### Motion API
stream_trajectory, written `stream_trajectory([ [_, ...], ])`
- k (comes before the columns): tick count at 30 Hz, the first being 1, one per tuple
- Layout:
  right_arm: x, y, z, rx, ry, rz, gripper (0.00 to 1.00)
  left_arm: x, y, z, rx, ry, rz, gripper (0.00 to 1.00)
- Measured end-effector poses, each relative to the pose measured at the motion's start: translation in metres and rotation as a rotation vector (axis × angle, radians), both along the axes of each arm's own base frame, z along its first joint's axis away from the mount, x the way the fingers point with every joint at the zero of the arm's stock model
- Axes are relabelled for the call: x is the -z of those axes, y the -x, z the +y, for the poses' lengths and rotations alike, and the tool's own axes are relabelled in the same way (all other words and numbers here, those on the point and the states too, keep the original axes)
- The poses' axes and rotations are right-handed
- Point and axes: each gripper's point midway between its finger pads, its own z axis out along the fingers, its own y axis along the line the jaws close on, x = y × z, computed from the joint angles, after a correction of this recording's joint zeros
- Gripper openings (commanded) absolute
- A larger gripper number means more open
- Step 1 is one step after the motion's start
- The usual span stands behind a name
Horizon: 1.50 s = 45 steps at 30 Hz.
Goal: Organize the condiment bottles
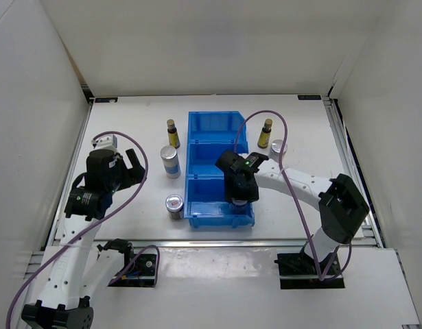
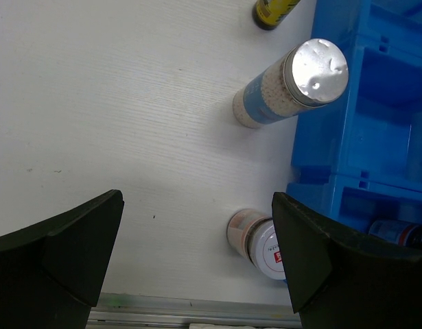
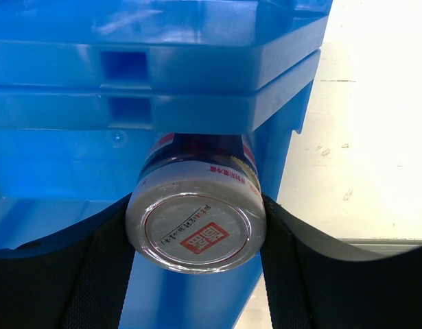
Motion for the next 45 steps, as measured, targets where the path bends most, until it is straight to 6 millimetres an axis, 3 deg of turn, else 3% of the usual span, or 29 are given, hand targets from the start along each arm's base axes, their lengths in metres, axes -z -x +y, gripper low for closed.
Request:
stream_trajectory([
  [1, 0.000, 0.000, 0.000, 0.000, 0.000, 0.000, 0.90, 0.001, 0.000, 0.000, 0.000, 0.000, 0.002, 1.00],
  [2, 0.000, 0.000, 0.000, 0.006, -0.002, 0.000, 0.99, 0.001, 0.000, 0.000, 0.000, -0.001, 0.004, 1.00],
  [6, -0.003, 0.004, -0.008, -0.003, 0.027, -0.003, 0.99, 0.001, 0.000, -0.001, 0.003, 0.001, 0.006, 1.00],
  [9, -0.019, 0.005, -0.010, -0.008, 0.008, -0.039, 0.99, 0.002, -0.001, -0.001, 0.007, 0.001, 0.009, 1.00],
  [13, -0.069, 0.004, -0.004, -0.027, -0.090, -0.154, 0.99, 0.002, 0.002, -0.011, 0.043, 0.039, 0.027, 1.00],
  [17, -0.120, 0.004, -0.005, -0.031, -0.218, -0.277, 0.99, 0.000, 0.009, -0.039, 0.103, 0.197, 0.069, 1.00],
  [20, -0.140, 0.005, -0.014, -0.028, -0.259, -0.331, 0.99, 0.020, 0.018, -0.059, 0.117, 0.324, 0.162, 1.00],
  [23, -0.141, 0.006, -0.016, -0.036, -0.257, -0.337, 0.99, 0.056, 0.033, -0.067, 0.077, 0.395, 0.311, 1.00],
  [26, -0.131, 0.008, -0.019, -0.038, -0.229, -0.317, 0.99, 0.077, 0.045, -0.068, 0.015, 0.429, 0.422, 1.00],
  [34, -0.112, 0.014, -0.028, -0.040, -0.180, -0.280, 0.99, 0.100, 0.045, -0.070, -0.087, 0.448, 0.557, 1.00],
  [38, -0.106, 0.016, -0.030, -0.041, -0.166, -0.270, 0.99, 0.115, 0.047, -0.080, -0.083, 0.404, 0.631, 1.00],
  [45, -0.105, 0.017, -0.031, -0.042, -0.163, -0.268, 0.99, 0.122, 0.039, -0.097, -0.062, 0.332, 0.661, 1.00],
])
